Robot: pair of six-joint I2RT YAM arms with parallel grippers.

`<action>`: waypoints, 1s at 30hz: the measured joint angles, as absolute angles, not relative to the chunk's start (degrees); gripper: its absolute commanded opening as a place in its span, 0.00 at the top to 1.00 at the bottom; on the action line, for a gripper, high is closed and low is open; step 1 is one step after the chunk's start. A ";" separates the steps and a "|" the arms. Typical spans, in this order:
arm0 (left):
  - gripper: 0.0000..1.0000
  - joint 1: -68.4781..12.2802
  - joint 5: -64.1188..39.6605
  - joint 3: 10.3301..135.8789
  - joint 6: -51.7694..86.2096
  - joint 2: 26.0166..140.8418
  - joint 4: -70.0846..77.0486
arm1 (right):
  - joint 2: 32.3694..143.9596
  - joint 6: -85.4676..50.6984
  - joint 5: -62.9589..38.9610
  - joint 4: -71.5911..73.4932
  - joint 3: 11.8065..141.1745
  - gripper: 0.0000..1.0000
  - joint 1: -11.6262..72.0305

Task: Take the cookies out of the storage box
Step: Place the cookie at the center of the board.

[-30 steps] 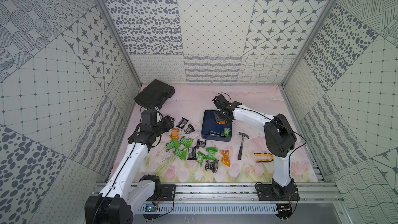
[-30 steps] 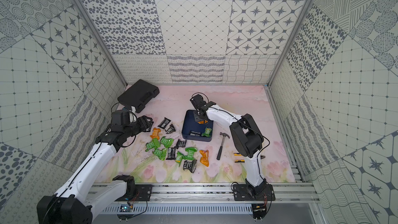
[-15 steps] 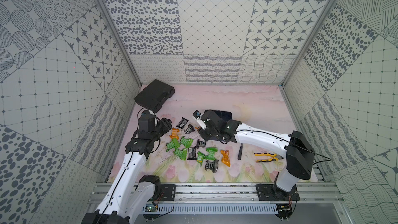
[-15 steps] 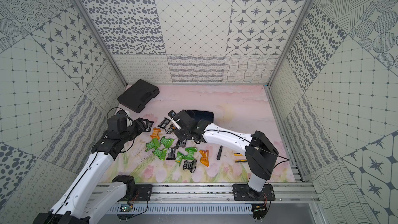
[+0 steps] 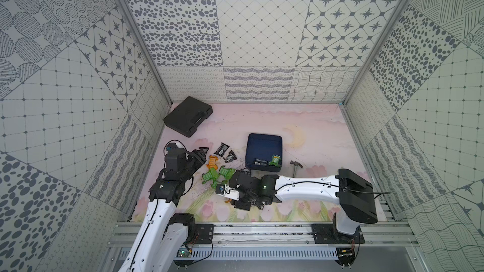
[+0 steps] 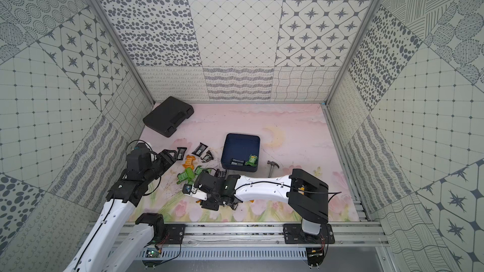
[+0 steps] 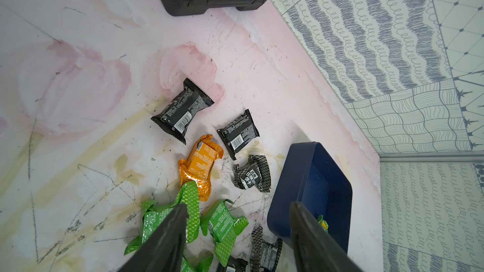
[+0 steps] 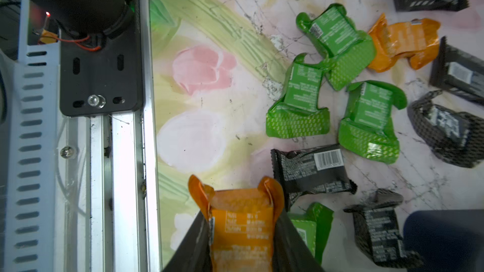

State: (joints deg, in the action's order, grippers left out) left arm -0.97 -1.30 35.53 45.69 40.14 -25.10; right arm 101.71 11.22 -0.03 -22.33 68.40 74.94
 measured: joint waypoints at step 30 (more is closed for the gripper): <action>0.28 -0.95 -3.18 34.87 46.83 38.96 -26.65 | 108.95 11.42 1.61 -21.87 72.18 0.35 74.85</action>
